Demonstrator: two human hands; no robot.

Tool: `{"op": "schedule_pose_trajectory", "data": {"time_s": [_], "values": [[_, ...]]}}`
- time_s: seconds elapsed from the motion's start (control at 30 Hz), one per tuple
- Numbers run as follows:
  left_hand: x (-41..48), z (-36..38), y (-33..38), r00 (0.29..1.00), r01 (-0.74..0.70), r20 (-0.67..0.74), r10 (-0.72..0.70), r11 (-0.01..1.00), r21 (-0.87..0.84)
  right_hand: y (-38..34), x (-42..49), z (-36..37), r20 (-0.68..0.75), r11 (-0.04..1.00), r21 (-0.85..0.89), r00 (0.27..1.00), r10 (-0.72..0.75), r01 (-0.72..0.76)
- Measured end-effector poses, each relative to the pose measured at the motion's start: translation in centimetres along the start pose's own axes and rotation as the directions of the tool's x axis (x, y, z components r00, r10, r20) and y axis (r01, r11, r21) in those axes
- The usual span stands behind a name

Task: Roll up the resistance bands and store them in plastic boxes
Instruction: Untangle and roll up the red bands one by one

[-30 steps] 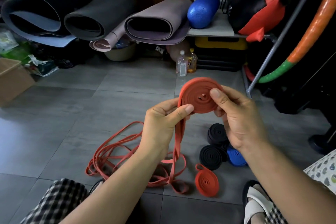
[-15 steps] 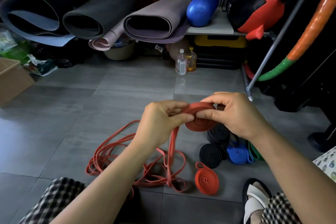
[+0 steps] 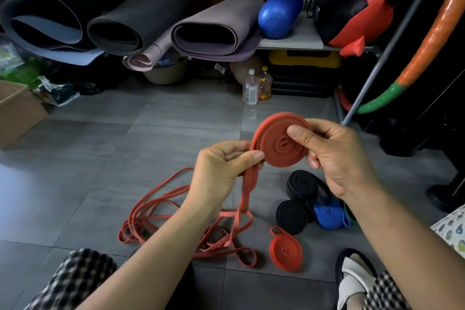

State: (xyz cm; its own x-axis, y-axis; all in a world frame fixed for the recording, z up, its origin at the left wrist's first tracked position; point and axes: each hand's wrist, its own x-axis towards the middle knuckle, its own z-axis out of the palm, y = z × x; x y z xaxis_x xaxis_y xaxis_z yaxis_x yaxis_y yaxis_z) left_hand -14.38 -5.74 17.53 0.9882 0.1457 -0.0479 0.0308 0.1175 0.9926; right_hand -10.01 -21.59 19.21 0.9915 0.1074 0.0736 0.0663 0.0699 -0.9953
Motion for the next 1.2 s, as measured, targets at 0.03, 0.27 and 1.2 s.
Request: {"op": "schedule_pose_trajectory", "data": {"time_s": [0.03, 0.27, 1.2], "values": [[0.1, -0.2, 0.2, 1.000, -0.009, 0.000, 0.009, 1.000, 0.017, -0.1, 0.0, -0.1, -0.006, 1.000, -0.026, 1.000, -0.016, 0.016], [0.3, -1.3, 0.9, 0.983, -0.180, 0.098, 0.158, 0.940, 0.290, -0.4, 0.2, -0.7, 0.001, 0.988, -0.123, 0.996, -0.089, 0.089], [-1.0, 2.0, -1.7, 0.988, 0.080, -0.112, -0.110, 0.967, -0.244, 1.9, -2.0, 2.6, -0.148, 0.918, 0.370, 0.966, 0.212, -0.145]]}}
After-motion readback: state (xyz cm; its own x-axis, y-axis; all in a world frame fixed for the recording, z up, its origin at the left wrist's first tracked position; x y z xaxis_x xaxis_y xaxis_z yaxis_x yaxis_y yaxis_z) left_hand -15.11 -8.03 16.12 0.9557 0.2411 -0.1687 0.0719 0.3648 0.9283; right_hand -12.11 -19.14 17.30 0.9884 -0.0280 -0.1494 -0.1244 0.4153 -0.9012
